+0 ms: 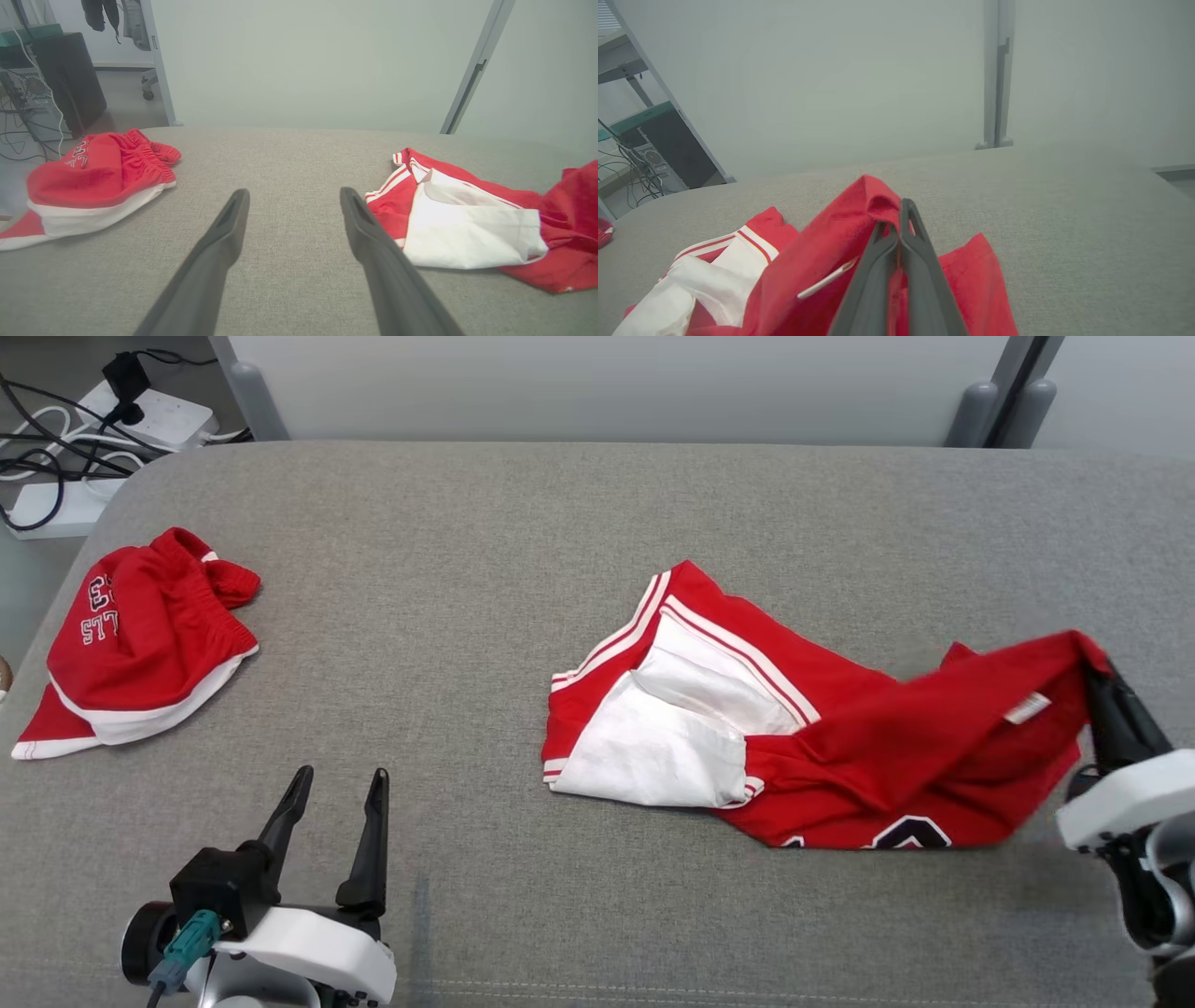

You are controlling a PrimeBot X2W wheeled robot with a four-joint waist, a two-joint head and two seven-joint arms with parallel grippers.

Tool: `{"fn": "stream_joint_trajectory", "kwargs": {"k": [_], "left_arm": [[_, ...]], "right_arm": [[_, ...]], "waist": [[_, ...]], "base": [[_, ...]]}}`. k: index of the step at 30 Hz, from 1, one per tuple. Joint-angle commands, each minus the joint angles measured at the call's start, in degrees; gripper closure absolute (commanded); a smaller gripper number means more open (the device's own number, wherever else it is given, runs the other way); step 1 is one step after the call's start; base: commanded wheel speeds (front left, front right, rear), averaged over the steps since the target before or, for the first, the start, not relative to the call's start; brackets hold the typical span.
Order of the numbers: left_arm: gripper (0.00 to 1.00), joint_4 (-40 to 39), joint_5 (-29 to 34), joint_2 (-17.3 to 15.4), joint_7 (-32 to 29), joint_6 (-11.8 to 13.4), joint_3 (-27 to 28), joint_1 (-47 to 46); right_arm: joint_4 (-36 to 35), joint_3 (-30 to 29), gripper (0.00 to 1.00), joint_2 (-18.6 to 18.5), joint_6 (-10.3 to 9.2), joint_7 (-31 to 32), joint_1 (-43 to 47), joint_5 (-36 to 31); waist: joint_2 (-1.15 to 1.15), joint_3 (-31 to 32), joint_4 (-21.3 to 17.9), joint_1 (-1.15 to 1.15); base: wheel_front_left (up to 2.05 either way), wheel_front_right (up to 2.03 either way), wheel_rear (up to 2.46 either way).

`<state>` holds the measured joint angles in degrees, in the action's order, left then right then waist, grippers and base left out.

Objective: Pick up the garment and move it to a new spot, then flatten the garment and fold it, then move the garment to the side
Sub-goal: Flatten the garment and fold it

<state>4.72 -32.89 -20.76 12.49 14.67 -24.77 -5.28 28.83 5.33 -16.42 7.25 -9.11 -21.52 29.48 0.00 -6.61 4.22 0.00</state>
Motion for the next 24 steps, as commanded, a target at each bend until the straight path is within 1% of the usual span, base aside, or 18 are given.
{"fn": "stream_joint_trajectory", "kwargs": {"k": [1,4,8,9,10,14,17,20,24], "left_arm": [[0.0,-0.89,-0.16,-1.36,0.79,-0.33,2.41,-3.53],[0.0,-0.69,-0.21,-1.45,0.86,-0.49,2.36,-3.65],[0.0,-0.49,-0.26,-1.61,0.9,-0.6,2.32,-3.68],[0.0,-0.46,-0.29,-1.69,0.91,-0.58,2.36,-3.64],[0.0,-0.41,-0.31,-1.74,0.89,-0.63,2.3,-3.64],[0.0,-0.23,-0.42,-1.96,0.77,-0.81,2.13,-3.68],[0.0,-0.18,-0.47,-2.24,0.64,-0.79,2.1,-3.57],[0.0,-0.31,-0.48,-2.66,0.58,-0.62,2.14,-3.03],[0.0,-1.05,-0.23,-3.44,0.64,-0.15,2.25,-1.84]], "right_arm": [[-1.59,-0.69,1.0,-1.68,0.24,-0.28,1.69,0.65],[-1.77,-3.0,1.0,-2.96,0.24,0.17,3.66,-0.01],[-1.02,-3.69,0.98,-2.66,0.24,0.98,4.98,-0.78],[-0.61,-3.75,0.33,-2.18,0.24,1.32,5.24,-0.7],[-0.16,-3.82,0.0,-1.77,0.24,1.51,5.49,-0.62],[0.7,-4.26,0.0,-0.48,0.24,0.51,6.66,-0.63],[-0.08,-5.03,0.0,0.03,0.24,-0.94,8.46,-0.39],[-2.45,-5.74,0.0,0.5,0.24,-2.17,10.91,-1.06],[-8.22,-6.92,0.0,1.59,0.24,-3.18,14.61,-3.23]], "waist": [[0.0,-0.2,-0.43,0.0],[0.0,-0.42,-1.06,0.0],[0.0,-0.51,-1.64,0.0],[0.0,-0.58,-1.88,0.0],[0.0,-0.59,-2.0,0.0],[0.0,-0.45,-2.42,0.0],[0.0,-0.07,-2.64,0.0],[0.0,0.63,-3.02,0.0],[0.0,1.65,-3.55,0.0]], "base": [[0.0,0.0,0.0],[0.0,0.0,0.0],[0.0,0.0,0.0],[0.0,0.0,0.0],[0.0,0.0,0.0],[0.0,0.0,0.0],[0.0,0.0,0.0],[0.0,0.0,0.0],[0.0,0.0,0.0]]}}
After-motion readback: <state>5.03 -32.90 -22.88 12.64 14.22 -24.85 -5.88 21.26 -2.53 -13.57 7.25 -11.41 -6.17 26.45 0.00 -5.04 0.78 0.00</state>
